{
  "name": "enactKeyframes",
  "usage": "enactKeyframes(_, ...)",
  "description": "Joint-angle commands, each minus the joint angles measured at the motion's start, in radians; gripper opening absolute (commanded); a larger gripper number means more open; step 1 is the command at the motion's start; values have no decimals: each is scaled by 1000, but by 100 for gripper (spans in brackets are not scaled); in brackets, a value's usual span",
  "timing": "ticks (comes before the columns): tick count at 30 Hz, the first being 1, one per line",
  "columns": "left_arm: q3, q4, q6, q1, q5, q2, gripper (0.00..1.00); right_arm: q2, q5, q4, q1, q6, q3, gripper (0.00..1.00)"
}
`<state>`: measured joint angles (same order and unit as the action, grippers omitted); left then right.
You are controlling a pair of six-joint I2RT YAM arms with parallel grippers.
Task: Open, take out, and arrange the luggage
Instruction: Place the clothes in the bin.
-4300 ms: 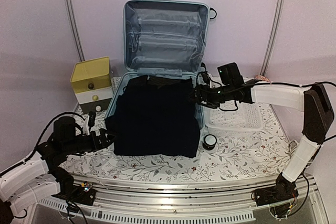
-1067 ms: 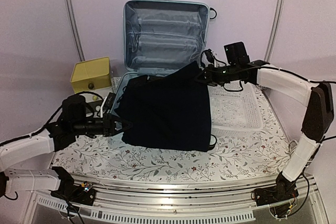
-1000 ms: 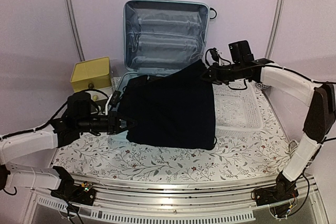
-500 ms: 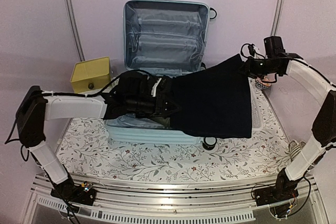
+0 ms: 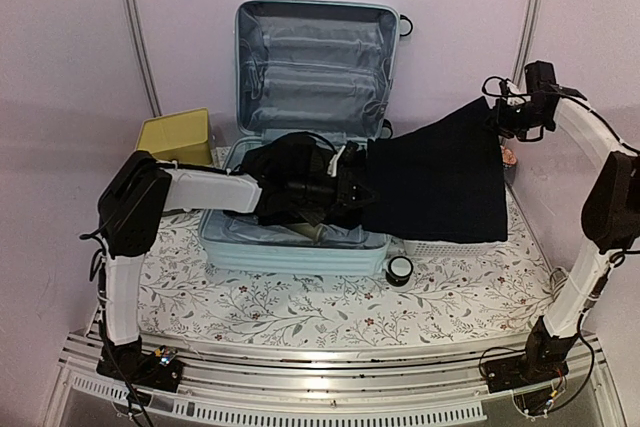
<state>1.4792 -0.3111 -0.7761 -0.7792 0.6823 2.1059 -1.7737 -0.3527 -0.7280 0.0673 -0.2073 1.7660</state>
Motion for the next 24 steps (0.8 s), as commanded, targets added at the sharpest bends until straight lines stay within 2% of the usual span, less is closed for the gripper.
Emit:
enactKeyframes(1,38,-57,-21,-29,39,-12,0,-41,15,32,12,43,122,3)
enactKeyframes(7,-4,-135,-77,-125,-68,-8,0,-39,46,11,12,67,125,3)
enactKeyframes(12,-22,-140,-31,-168,-159,-33,0,-7,66,3,13,81,115,3)
enactKeyframes(24,74,-107,-25,-161,-136,-26,0,30,143,-29,13,87,169,3)
